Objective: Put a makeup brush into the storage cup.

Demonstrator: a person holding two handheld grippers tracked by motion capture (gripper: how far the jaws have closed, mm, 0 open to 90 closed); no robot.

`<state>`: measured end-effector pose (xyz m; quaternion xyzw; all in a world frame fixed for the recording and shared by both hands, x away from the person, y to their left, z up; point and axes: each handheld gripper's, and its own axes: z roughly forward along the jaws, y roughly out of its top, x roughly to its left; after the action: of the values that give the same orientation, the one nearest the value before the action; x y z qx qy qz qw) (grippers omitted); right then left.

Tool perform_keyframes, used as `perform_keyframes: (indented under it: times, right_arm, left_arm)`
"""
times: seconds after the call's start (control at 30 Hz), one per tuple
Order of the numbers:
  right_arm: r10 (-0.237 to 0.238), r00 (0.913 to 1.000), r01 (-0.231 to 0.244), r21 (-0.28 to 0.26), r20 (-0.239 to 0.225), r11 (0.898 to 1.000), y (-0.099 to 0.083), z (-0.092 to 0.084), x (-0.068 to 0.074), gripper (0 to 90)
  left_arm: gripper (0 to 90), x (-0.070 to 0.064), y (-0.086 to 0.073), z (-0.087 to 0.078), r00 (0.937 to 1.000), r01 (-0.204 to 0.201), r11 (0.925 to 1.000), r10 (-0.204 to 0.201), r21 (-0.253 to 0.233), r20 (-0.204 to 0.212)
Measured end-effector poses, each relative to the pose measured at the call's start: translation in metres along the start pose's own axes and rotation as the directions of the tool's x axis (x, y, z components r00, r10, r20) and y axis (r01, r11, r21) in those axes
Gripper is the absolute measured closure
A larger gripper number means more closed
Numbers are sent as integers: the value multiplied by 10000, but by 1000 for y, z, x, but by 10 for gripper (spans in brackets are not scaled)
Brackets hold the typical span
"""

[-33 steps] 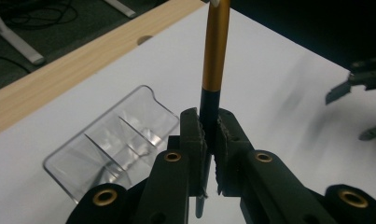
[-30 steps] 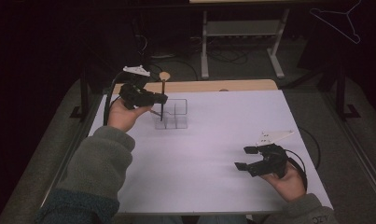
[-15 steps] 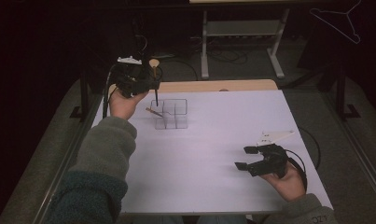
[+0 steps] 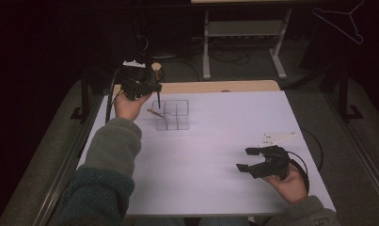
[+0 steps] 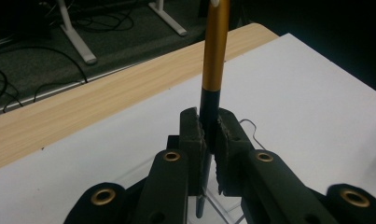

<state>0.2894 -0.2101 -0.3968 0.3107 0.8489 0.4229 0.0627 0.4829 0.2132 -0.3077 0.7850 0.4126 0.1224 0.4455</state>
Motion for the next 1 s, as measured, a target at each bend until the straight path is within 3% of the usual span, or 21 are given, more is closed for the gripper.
perform_keyframes:
  times: [0.33, 0.53, 0.6, 0.8, 0.97, 1.0]
  right_arm:
    - [52, 10000, -52, -38, -21, 10000, 0, 0, 0, 263]
    - [5, 10000, -4, 38, -30, 10000, 0, 1, 0, 263]
    - [0, 10000, 0, 6, -42, 10000, 1, 2, 0, 263]
    - [-32, 10000, 32, -2, -51, 10000, 1, 2, 1, 262]
    - [-40, 10000, 40, 40, -66, 10000, 1, 3, 2, 262]
    - [-67, 10000, 67, 34, -58, 10000, 1, 2, 2, 262]
  left_arm:
    - [817, 9, -16, 13, 9989, 403, 9990, -408, 211, 247]
    - [824, 9, -21, 16, 9985, 366, 9988, -378, 310, 398]
    - [825, 8, -22, 18, 9995, 128, 9978, -147, 646, 284]
    - [821, 8, -26, 19, 9993, 190, 9960, -217, 869, 299]
    - [750, 8, -29, 18, 9997, 71, 9934, -95, 1146, 211]
    - [716, 7, -29, 16, 9996, 227, 9943, -246, 1046, 163]
